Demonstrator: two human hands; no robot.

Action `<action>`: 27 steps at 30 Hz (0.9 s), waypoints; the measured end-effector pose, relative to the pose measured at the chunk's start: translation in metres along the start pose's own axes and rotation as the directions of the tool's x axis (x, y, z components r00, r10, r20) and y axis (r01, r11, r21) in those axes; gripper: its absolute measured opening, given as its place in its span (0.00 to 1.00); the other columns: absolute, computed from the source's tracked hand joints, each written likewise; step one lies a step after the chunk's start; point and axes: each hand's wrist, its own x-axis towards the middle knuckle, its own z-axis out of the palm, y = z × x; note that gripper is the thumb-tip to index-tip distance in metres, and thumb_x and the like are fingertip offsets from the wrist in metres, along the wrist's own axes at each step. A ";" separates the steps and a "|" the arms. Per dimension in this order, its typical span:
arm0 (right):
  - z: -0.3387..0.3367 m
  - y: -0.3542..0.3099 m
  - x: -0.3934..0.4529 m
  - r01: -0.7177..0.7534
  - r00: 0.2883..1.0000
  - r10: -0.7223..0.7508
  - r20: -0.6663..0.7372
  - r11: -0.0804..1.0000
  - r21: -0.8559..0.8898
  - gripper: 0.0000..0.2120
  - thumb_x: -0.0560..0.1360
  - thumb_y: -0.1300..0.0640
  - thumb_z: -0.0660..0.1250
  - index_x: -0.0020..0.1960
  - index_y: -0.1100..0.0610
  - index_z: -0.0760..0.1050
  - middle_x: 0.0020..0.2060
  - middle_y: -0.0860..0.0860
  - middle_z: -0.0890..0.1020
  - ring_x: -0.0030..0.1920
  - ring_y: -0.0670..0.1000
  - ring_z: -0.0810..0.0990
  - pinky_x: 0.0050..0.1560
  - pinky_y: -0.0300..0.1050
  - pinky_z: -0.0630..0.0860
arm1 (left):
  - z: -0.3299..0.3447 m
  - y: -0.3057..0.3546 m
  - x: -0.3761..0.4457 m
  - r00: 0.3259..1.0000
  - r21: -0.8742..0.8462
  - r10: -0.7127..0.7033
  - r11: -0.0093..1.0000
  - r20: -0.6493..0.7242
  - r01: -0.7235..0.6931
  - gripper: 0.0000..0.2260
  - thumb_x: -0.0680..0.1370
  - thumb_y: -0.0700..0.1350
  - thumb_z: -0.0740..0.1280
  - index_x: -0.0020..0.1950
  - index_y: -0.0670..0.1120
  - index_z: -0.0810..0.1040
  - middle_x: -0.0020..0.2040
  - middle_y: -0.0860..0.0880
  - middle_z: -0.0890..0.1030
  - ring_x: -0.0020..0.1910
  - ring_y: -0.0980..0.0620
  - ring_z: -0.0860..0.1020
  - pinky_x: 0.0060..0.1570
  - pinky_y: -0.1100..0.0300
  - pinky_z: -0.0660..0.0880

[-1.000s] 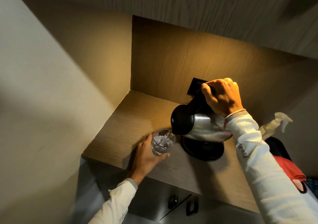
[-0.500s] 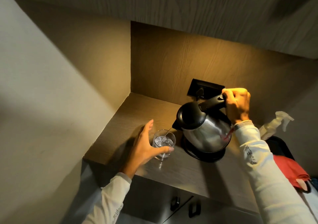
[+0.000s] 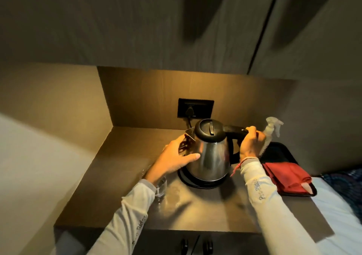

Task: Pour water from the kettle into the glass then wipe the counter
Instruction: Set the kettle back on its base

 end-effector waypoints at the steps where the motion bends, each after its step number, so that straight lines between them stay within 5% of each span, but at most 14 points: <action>1: 0.000 0.003 0.000 -0.009 0.999 0.011 -0.036 0.999 0.038 0.10 0.66 0.49 0.59 0.35 0.55 0.72 0.33 0.50 0.74 0.43 0.56 0.73 0.40 0.47 0.67 | 0.004 0.001 0.002 1.000 -0.004 0.011 1.000 -0.014 -0.011 0.31 0.73 0.49 0.78 0.73 0.54 0.71 0.67 0.54 0.80 0.65 0.57 0.78 0.64 0.70 0.73; 4: -0.005 0.014 0.005 -0.066 0.995 0.075 -0.071 0.991 0.121 0.12 0.66 0.48 0.60 0.39 0.57 0.75 0.41 0.54 0.78 0.45 0.56 0.74 0.46 0.49 0.68 | 0.013 0.002 0.011 0.998 -0.005 0.019 1.000 -0.058 -0.019 0.33 0.72 0.48 0.78 0.75 0.52 0.70 0.66 0.54 0.79 0.65 0.58 0.77 0.51 0.82 0.69; 8: -0.004 0.019 0.007 -0.060 0.997 0.065 -0.051 0.994 0.087 0.11 0.67 0.48 0.60 0.34 0.54 0.74 0.34 0.47 0.76 0.42 0.55 0.74 0.45 0.43 0.69 | 0.020 0.001 0.015 0.997 0.005 -0.008 1.000 -0.072 0.008 0.32 0.73 0.50 0.77 0.74 0.53 0.70 0.66 0.55 0.79 0.64 0.58 0.77 0.61 0.67 0.71; 10: -0.007 0.022 0.009 -0.024 0.999 0.026 -0.022 0.997 0.068 0.12 0.68 0.48 0.59 0.32 0.53 0.74 0.32 0.46 0.76 0.36 0.52 0.74 0.36 0.29 0.69 | 0.021 0.001 0.014 0.997 0.007 -0.023 1.000 -0.071 0.024 0.30 0.73 0.52 0.77 0.73 0.55 0.70 0.64 0.57 0.79 0.64 0.57 0.77 0.66 0.59 0.72; 13: -0.014 0.021 0.008 0.185 0.980 -0.175 0.099 0.978 -0.096 0.16 0.75 0.47 0.57 0.38 0.55 0.77 0.34 0.47 0.78 0.40 0.54 0.76 0.34 0.27 0.66 | 0.025 0.000 0.005 0.995 0.044 -0.023 0.999 -0.097 0.027 0.33 0.74 0.55 0.75 0.76 0.56 0.66 0.71 0.53 0.76 0.71 0.54 0.73 0.67 0.59 0.68; 15: -0.021 0.017 0.000 0.477 0.875 -0.433 0.215 0.846 -0.238 0.13 0.79 0.50 0.57 0.51 0.54 0.77 0.46 0.51 0.81 0.50 0.55 0.79 0.47 0.29 0.65 | 0.030 0.000 -0.008 0.980 0.112 0.014 0.994 -0.199 0.009 0.35 0.77 0.57 0.71 0.80 0.54 0.60 0.78 0.50 0.68 0.75 0.55 0.66 0.69 0.59 0.63; 17: -0.029 0.011 -0.012 0.717 0.697 -0.622 0.355 0.598 -0.359 0.17 0.79 0.48 0.59 0.65 0.53 0.73 0.62 0.54 0.78 0.64 0.53 0.75 0.65 0.35 0.65 | 0.029 0.001 -0.021 0.938 0.260 0.100 0.966 -0.332 -0.011 0.36 0.79 0.59 0.66 0.82 0.51 0.54 0.83 0.47 0.57 0.81 0.51 0.56 0.78 0.53 0.58; 20: -0.040 0.003 -0.036 0.834 0.526 -0.669 0.525 0.283 -0.474 0.28 0.78 0.41 0.58 0.75 0.50 0.63 0.76 0.56 0.66 0.77 0.55 0.62 0.79 0.55 0.57 | 0.018 0.010 -0.037 0.826 0.634 0.361 0.774 -0.433 -0.006 0.33 0.82 0.62 0.56 0.83 0.50 0.50 0.83 0.42 0.52 0.83 0.45 0.52 0.80 0.44 0.57; 23: -0.063 0.000 -0.047 0.820 0.533 -0.632 0.562 0.225 -0.526 0.32 0.78 0.38 0.58 0.78 0.49 0.58 0.79 0.57 0.60 0.80 0.55 0.56 0.79 0.60 0.55 | 0.020 0.030 -0.041 0.725 0.793 0.556 0.609 -0.406 -0.023 0.32 0.83 0.63 0.52 0.83 0.49 0.51 0.83 0.39 0.53 0.83 0.41 0.53 0.80 0.41 0.57; 27: -0.123 0.007 -0.029 0.747 0.617 -0.590 0.520 0.232 -0.623 0.34 0.77 0.39 0.59 0.79 0.48 0.55 0.80 0.57 0.58 0.80 0.55 0.54 0.79 0.60 0.54 | 0.059 0.057 -0.035 0.689 0.831 0.644 0.546 -0.332 -0.110 0.30 0.84 0.62 0.52 0.82 0.50 0.53 0.83 0.38 0.54 0.83 0.41 0.53 0.79 0.38 0.56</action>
